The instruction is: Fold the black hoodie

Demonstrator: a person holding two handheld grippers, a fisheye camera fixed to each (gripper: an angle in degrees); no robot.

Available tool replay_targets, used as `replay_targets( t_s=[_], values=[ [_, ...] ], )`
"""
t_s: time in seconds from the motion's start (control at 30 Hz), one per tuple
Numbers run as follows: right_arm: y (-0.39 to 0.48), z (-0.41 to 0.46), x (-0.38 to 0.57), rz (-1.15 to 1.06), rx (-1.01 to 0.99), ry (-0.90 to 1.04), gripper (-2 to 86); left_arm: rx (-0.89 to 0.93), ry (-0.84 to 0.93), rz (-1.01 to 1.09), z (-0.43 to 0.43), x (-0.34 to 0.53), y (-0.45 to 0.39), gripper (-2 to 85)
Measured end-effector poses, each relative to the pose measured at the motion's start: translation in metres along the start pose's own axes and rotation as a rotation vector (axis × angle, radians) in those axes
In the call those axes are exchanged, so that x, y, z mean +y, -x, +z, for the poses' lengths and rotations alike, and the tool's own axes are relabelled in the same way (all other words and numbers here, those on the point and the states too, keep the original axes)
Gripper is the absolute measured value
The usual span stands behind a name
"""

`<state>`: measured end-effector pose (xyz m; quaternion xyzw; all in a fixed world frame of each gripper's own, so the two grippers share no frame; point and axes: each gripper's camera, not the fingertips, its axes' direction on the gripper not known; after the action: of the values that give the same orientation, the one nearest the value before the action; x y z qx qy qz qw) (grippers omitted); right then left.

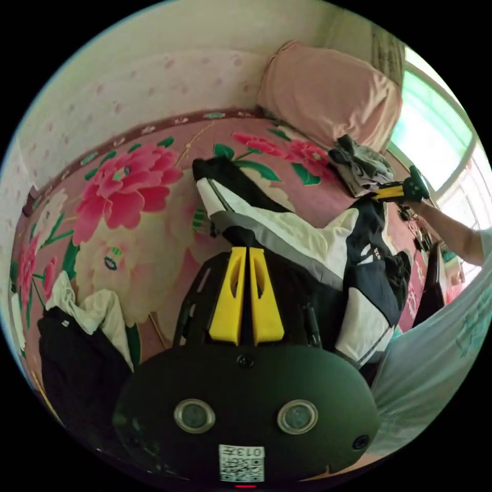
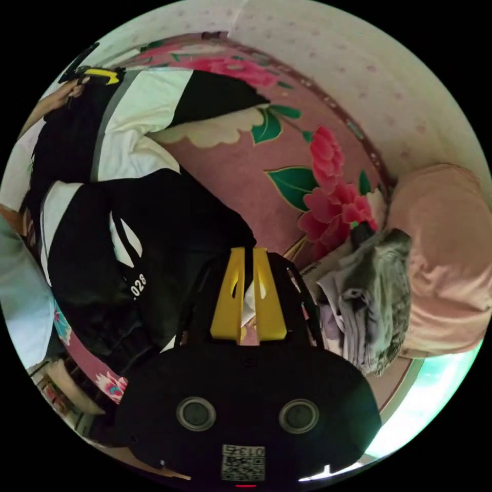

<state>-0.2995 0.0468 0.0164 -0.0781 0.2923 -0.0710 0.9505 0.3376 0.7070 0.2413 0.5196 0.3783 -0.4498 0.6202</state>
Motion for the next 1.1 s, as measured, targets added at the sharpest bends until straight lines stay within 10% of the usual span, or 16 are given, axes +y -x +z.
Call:
replay_targets(
  t_s=[0.4,0.73,1.1],
  values=[
    [0.219,-0.030,0.140,0.088,0.458,0.015,3.6,-0.362,0.207,0.480,-0.015,0.139,-0.204,0.7],
    [0.209,-0.017,0.174,0.019,0.269,0.124,8.5,-0.341,0.448,0.586,0.027,0.171,-0.236,1.4],
    [0.100,0.012,0.209,0.797,-0.275,0.050,2.3,-0.227,0.369,0.240,0.016,0.144,-0.197,4.6]
  ],
)
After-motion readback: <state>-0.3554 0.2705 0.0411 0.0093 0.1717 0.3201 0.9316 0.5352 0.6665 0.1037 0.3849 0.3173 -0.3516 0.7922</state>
